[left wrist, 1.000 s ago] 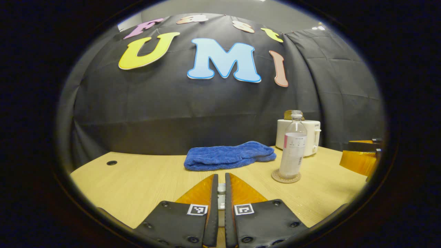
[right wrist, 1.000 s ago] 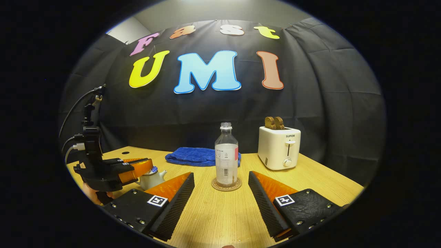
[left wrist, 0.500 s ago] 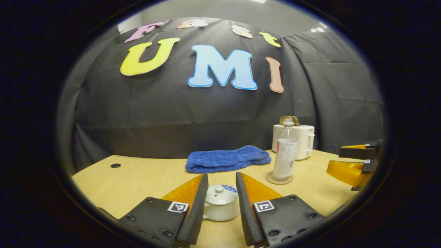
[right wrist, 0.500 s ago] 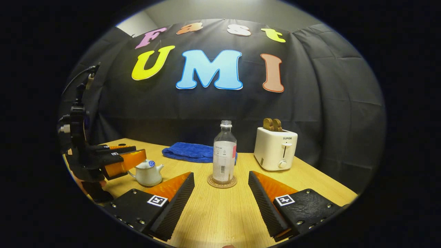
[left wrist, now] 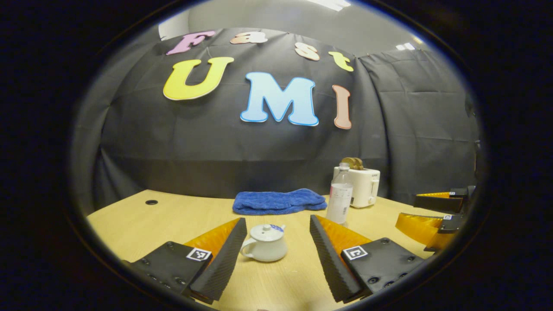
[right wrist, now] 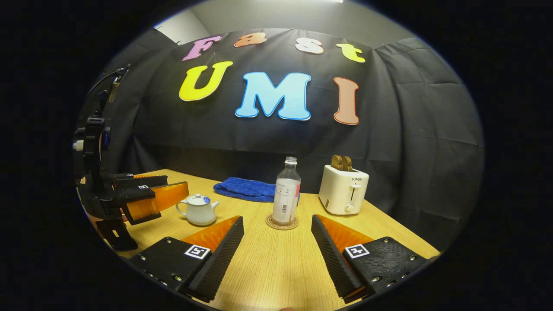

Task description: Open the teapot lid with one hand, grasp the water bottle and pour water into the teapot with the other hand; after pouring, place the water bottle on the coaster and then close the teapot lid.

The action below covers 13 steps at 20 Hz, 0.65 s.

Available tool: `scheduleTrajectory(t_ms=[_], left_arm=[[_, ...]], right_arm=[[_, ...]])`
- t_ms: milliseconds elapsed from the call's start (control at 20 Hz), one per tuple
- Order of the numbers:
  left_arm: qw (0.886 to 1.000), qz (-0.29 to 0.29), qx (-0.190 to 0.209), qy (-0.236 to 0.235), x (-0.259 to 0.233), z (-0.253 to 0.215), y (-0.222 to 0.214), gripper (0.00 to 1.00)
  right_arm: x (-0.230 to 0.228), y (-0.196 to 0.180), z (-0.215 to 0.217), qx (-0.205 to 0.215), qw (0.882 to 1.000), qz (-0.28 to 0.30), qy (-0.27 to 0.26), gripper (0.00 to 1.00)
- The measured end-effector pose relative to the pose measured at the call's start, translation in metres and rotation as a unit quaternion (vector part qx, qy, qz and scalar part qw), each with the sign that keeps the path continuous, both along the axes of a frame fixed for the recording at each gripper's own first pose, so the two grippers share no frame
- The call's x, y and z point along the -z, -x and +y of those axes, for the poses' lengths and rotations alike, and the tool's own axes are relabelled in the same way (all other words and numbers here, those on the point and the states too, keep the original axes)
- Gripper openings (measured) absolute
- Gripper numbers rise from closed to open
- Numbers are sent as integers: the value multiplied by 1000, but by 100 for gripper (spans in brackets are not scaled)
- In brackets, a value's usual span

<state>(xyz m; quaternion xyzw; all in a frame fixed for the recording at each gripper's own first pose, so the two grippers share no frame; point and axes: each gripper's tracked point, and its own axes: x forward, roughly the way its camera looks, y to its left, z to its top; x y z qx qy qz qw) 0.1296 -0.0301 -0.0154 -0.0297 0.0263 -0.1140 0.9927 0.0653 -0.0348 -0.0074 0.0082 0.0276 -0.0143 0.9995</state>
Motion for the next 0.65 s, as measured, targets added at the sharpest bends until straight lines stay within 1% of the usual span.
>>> scheduleTrajectory(t_ms=[300,450,650], left_arm=[[1000,-7,-16,4,-3,3,43,96],[1000,-8,-21,-6,-2,4,64,96],[999,-4,-33,6,-3,7,89,96]], right_arm=[[-6,28,6,-11,1000,-4,5,98],[-7,41,5,-10,1000,-6,10,98],[0,58,2,-5,1000,-3,2,98]])
